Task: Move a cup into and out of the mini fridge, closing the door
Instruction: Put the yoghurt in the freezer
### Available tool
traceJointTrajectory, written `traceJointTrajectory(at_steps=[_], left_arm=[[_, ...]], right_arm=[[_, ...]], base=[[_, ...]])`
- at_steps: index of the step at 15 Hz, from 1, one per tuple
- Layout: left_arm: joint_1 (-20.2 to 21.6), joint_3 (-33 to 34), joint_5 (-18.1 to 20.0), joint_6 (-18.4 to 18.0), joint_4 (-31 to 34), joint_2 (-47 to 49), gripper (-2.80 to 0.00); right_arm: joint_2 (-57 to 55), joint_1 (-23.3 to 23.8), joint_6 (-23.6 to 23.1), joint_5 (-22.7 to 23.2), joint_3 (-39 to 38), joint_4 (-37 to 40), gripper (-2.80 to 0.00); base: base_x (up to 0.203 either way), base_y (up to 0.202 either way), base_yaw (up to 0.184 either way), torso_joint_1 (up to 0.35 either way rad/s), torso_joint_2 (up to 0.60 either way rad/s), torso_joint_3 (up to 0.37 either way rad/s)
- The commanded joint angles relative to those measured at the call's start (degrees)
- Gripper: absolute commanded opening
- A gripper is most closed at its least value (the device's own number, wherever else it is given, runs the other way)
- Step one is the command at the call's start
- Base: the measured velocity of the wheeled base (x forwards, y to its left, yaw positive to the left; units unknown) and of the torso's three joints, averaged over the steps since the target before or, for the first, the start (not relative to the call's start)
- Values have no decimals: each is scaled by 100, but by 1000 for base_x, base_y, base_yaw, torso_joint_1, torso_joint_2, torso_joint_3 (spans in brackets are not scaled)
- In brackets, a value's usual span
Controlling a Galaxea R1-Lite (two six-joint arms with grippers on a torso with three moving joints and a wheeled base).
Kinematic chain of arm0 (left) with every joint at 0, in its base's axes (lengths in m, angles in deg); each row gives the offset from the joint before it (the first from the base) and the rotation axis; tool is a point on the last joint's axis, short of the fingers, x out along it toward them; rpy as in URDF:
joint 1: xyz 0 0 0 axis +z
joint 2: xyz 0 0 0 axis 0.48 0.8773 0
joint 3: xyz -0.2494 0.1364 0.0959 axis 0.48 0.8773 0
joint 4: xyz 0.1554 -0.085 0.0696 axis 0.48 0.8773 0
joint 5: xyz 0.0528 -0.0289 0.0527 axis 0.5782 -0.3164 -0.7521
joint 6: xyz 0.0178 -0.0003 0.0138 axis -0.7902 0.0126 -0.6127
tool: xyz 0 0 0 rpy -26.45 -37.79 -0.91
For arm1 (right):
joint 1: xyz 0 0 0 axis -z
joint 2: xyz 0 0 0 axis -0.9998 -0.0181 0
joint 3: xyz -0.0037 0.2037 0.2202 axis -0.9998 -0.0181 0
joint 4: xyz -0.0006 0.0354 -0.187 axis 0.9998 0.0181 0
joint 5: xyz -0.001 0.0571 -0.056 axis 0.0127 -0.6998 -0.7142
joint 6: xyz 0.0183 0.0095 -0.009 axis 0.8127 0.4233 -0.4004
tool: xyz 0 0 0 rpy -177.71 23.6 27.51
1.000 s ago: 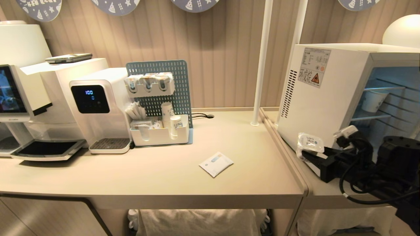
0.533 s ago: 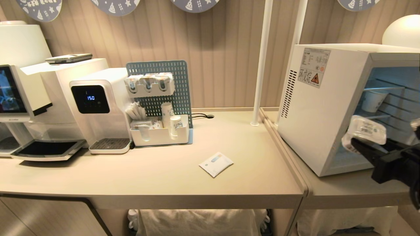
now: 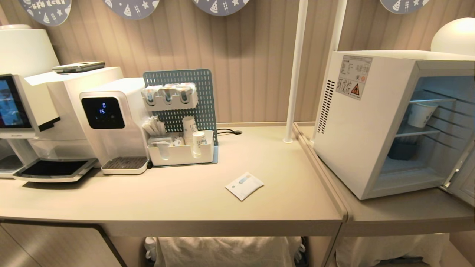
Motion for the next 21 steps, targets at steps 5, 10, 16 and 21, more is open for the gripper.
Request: traceJointTrajectory(at_steps=[5, 10, 16, 21], left_arm=[[5, 4, -1, -1, -5, 7, -280], [5, 9, -1, -1, -5, 7, -280], [-4, 0, -1, -1, -5, 7, -280], [-4, 6, -1, -1, -5, 7, -280]], right_arm=[[2565, 440, 461, 693, -1430, 579, -280], [2513, 479, 318, 1334, -2027, 566, -280], [2512, 480, 673, 1774, -2132, 729, -280], [2514, 476, 724, 1766, -2145, 706, -280]], base=[[0, 0, 0, 0, 0, 0], [0, 0, 0, 0, 0, 0], [0, 0, 0, 0, 0, 0], [0, 0, 0, 0, 0, 0]])
